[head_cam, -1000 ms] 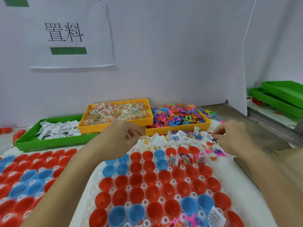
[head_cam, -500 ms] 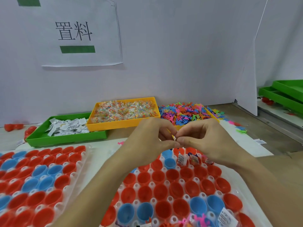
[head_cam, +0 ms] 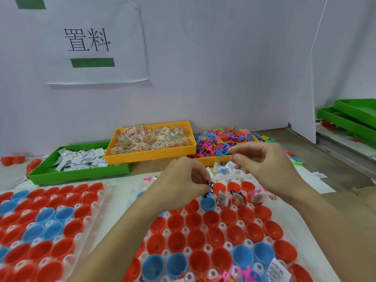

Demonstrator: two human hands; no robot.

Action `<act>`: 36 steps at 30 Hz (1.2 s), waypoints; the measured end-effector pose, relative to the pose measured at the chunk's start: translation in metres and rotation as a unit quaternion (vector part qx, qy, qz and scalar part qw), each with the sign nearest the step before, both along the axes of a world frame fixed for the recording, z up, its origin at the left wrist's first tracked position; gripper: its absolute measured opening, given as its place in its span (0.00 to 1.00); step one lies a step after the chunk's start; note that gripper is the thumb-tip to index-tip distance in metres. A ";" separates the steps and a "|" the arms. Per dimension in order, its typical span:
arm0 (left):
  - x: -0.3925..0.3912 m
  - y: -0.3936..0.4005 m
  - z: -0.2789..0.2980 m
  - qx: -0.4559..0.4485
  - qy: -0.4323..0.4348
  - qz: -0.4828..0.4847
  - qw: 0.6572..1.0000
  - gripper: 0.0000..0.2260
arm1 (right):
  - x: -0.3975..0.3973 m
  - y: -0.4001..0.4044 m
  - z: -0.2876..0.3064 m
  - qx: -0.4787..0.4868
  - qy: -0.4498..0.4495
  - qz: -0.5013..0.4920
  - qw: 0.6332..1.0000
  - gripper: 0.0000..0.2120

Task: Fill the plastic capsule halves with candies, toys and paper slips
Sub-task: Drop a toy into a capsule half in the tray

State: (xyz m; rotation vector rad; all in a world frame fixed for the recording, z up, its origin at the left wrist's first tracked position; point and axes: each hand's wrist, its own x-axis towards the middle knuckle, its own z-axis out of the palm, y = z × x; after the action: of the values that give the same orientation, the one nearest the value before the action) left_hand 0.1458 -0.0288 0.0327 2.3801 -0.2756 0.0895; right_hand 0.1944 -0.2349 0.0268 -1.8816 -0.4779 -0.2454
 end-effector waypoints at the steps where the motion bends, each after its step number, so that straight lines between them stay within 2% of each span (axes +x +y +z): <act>1: 0.000 0.000 -0.001 0.006 0.002 0.000 1.000 0.03 | 0.004 -0.004 -0.001 0.005 -0.001 -0.023 1.000 0.09; 8: 0.000 0.001 -0.004 0.064 0.012 0.002 0.998 0.04 | 0.027 -0.033 -0.015 -0.009 0.022 -0.189 0.982 0.12; 11: 0.001 0.001 -0.006 0.090 0.023 0.005 0.996 0.06 | 0.033 -0.041 -0.021 -0.079 0.048 -0.215 0.972 0.11; 15: 0.000 0.003 -0.004 0.104 0.022 0.001 0.994 0.05 | 0.038 -0.051 -0.026 -0.210 0.087 -0.229 0.946 0.11; 21: -0.001 0.002 -0.001 0.114 0.004 -0.010 0.993 0.03 | 0.041 -0.057 -0.029 -0.259 0.085 -0.261 0.926 0.12; 28: -0.002 -0.003 0.003 0.135 -0.005 -0.004 0.991 0.07 | 0.045 -0.052 -0.039 -0.282 0.059 -0.245 0.926 0.10; 32: -0.002 -0.007 0.007 0.167 -0.004 -0.016 0.986 0.06 | 0.045 -0.046 -0.045 -0.293 0.068 -0.189 0.935 0.11; 36: -0.004 -0.011 0.004 0.200 -0.016 -0.020 0.979 0.06 | 0.045 -0.039 -0.048 -0.312 0.030 -0.129 0.941 0.14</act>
State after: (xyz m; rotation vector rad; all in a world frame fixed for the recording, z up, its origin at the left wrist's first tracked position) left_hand 0.1420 -0.0396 0.0366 2.7720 -0.3879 0.0569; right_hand 0.2394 -0.2737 -0.0211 -2.5732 -0.2778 -0.2225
